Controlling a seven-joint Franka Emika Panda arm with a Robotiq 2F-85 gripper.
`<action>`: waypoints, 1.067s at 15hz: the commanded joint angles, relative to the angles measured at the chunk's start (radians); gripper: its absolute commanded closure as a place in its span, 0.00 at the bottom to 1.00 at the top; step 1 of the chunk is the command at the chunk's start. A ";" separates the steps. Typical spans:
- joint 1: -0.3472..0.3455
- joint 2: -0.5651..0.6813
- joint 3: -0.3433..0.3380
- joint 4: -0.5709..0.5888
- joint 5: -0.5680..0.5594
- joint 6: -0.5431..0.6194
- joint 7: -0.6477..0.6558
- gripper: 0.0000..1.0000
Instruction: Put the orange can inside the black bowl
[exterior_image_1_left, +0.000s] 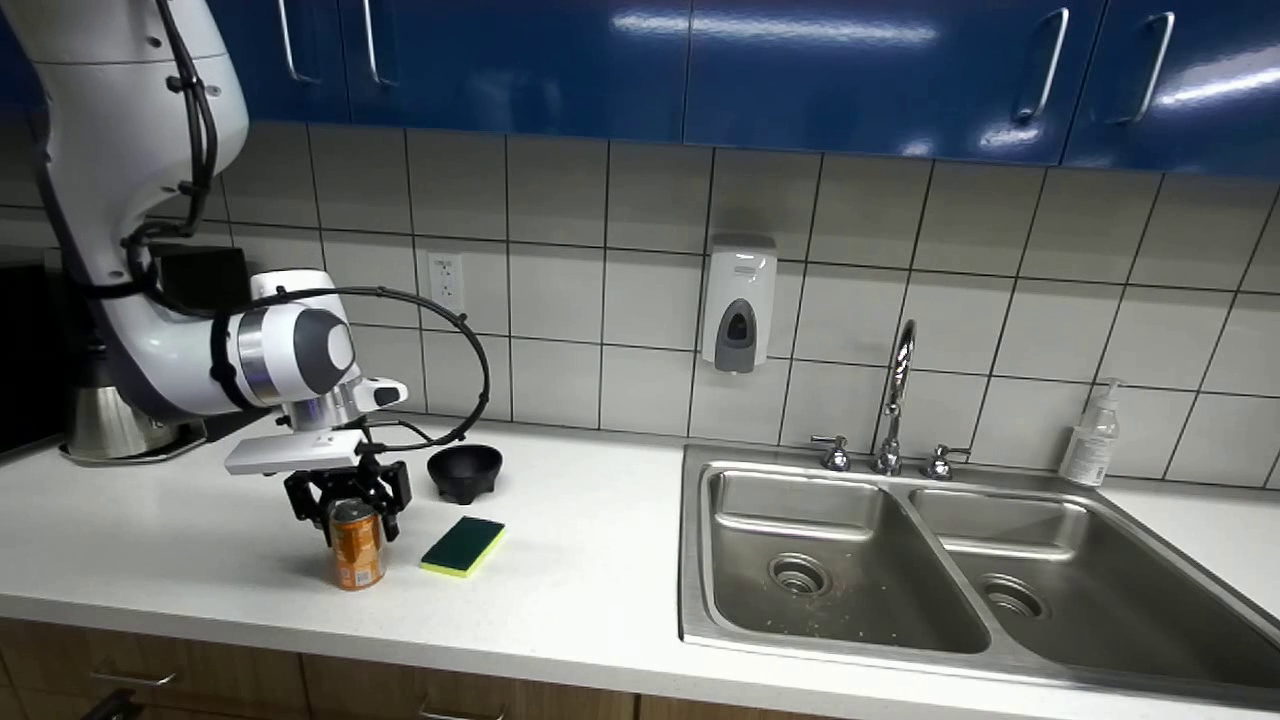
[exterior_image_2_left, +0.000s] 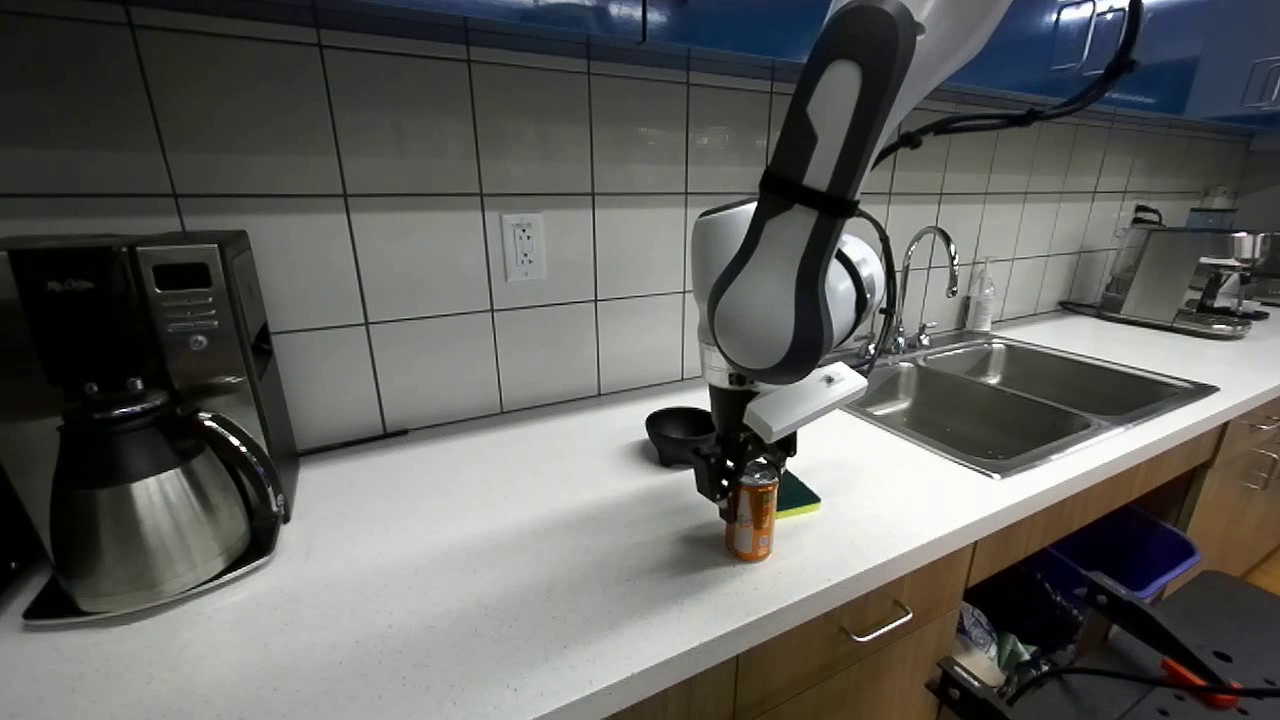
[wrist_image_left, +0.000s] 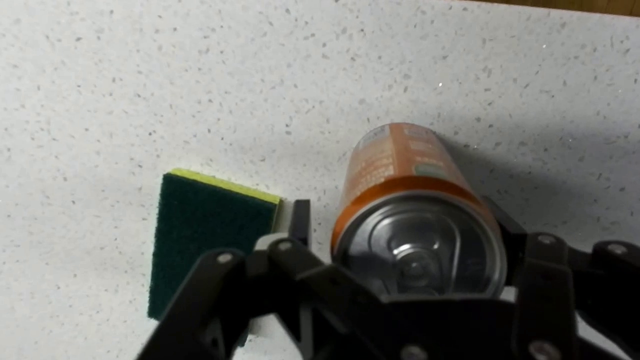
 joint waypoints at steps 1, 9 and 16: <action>0.013 0.016 -0.012 0.026 -0.016 -0.010 0.033 0.51; -0.007 -0.024 -0.032 0.057 0.006 -0.052 0.064 0.60; -0.025 0.015 -0.069 0.186 0.011 -0.111 0.117 0.60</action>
